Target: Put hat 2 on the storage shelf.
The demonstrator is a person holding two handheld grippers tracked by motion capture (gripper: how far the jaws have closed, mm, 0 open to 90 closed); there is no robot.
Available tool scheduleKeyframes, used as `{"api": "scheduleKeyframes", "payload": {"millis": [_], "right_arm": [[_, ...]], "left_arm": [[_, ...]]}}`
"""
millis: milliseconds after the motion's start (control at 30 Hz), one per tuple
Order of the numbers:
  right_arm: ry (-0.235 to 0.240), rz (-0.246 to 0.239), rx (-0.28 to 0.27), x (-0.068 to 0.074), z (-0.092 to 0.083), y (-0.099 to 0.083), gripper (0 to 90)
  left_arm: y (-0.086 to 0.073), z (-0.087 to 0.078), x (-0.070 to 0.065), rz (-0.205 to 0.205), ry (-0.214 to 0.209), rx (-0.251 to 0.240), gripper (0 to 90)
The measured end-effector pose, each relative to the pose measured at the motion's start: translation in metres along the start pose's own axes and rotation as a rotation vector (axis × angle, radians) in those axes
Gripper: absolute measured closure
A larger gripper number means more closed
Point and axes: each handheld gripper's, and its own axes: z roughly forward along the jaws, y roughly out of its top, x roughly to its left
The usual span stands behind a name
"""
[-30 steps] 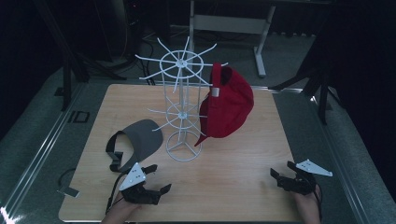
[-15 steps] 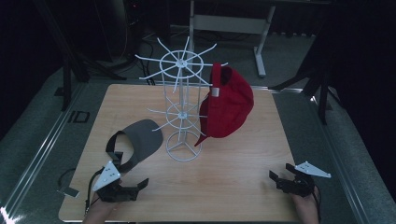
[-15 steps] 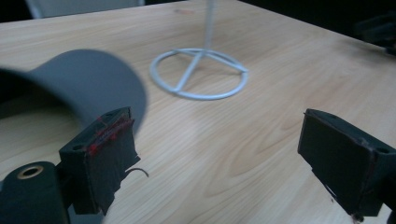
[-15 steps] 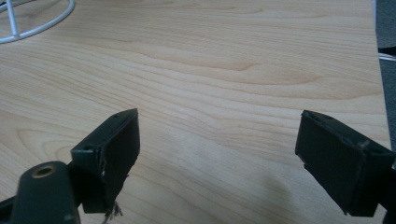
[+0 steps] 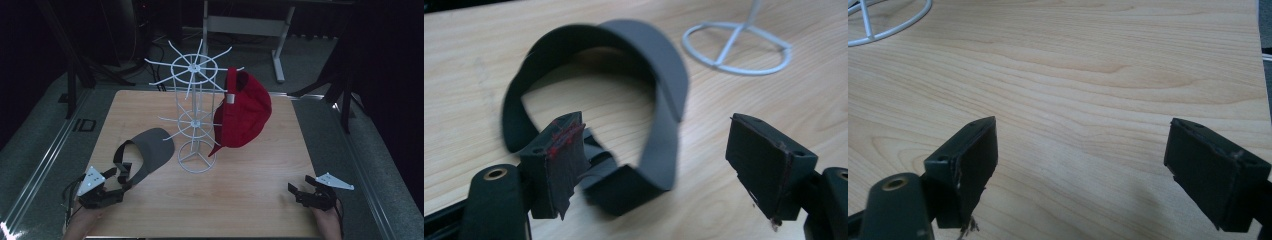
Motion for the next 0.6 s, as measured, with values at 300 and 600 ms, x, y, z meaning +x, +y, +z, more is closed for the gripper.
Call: {"api": "scheduleKeyframes", "payload": {"millis": [300, 600], "right_arm": [[0.001, 0.000, 0.005, 0.000, 0.001, 0.000, 13.8], [-0.004, 0.001, 0.017, -0.002, 0.001, -0.001, 13.9]], "left_arm": [[0.002, 0.024, 0.023, -0.004, 0.020, 0.069, 30.9], [-0.001, 0.047, 0.029, 0.046, 0.016, 0.173, 31.0]]}}
